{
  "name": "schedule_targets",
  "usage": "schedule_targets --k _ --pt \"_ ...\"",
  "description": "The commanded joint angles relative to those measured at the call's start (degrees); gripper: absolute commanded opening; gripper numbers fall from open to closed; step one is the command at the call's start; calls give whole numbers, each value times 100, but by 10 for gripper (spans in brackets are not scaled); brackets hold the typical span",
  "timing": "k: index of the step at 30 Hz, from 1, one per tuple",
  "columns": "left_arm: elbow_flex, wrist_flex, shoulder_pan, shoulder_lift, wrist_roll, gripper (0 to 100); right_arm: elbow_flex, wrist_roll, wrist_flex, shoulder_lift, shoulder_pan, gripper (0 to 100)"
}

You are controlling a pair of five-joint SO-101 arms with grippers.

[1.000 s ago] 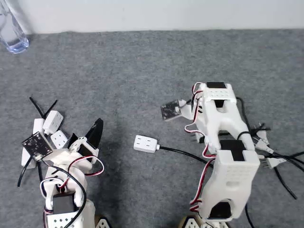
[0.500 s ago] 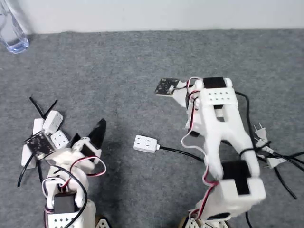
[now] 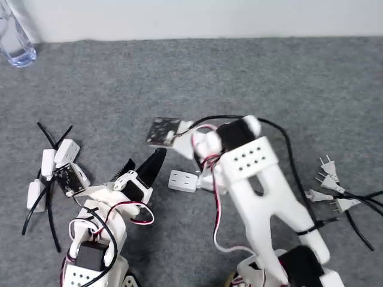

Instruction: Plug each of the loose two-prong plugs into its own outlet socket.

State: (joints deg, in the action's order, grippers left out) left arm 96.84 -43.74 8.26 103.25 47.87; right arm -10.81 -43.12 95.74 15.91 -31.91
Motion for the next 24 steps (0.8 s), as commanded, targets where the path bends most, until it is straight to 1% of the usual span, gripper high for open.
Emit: schedule_targets --k 1,6,11,14,19,24 --pt "-40 176 97 79 114 348 149 308 -277 224 -330 9" --pt "-40 176 132 79 123 348 220 343 -664 189 -488 9" --pt "-40 97 703 88 105 348 396 343 -813 -189 -462 9" --pt "-40 70 949 79 53 348 677 343 -778 -321 -462 9" --pt "-40 -237 1213 79 -97 348 1125 316 -593 -330 -418 9" --pt "-40 -299 1213 79 -105 348 1503 299 -224 -312 -303 9"
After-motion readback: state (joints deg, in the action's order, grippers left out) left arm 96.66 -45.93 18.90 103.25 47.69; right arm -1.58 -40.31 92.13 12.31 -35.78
